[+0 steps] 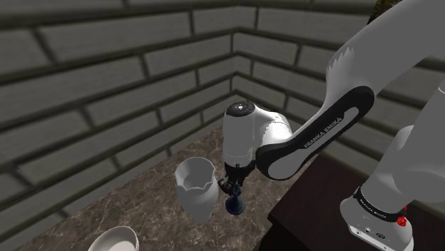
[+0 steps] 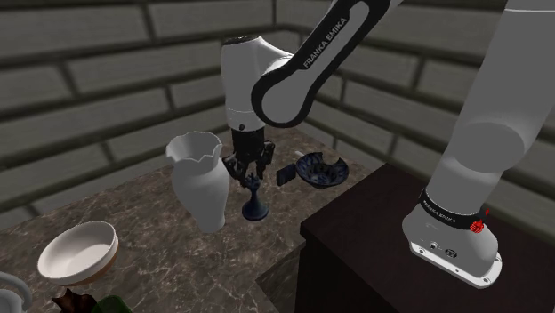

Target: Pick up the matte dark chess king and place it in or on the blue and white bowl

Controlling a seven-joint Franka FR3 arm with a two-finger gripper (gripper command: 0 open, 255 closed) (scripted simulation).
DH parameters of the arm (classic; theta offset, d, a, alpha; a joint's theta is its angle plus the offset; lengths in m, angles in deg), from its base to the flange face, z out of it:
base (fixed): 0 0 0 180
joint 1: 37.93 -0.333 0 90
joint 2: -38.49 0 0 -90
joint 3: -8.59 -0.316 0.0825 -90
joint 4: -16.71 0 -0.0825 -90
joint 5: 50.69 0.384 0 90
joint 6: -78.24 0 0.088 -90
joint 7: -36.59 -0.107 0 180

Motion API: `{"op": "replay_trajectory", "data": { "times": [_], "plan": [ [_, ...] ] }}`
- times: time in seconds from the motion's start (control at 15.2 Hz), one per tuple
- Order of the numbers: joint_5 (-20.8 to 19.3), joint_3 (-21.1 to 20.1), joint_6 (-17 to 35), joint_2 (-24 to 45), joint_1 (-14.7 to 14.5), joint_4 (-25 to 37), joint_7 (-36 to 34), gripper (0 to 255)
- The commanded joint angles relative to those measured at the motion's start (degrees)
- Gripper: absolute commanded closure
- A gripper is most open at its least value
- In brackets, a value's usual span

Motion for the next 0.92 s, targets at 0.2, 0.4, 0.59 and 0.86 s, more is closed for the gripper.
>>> {"op": "replay_trajectory", "data": {
  "times": [0.2, 0.4, 0.59, 0.86],
  "plan": [
    [3.0, -0.2, -3.9, -3.5, 0.2, 1.1, 2.2, 255],
    [4.5, -0.2, -6.4, -5.4, 0.2, 1.8, 3.3, 255],
    [5.8, -0.1, -8.8, -7.3, 0.1, 2.7, 4.2, 255],
    [7.1, 0.3, -12.0, -9.5, 0.0, 4.0, 5.3, 255]
  ]
}}
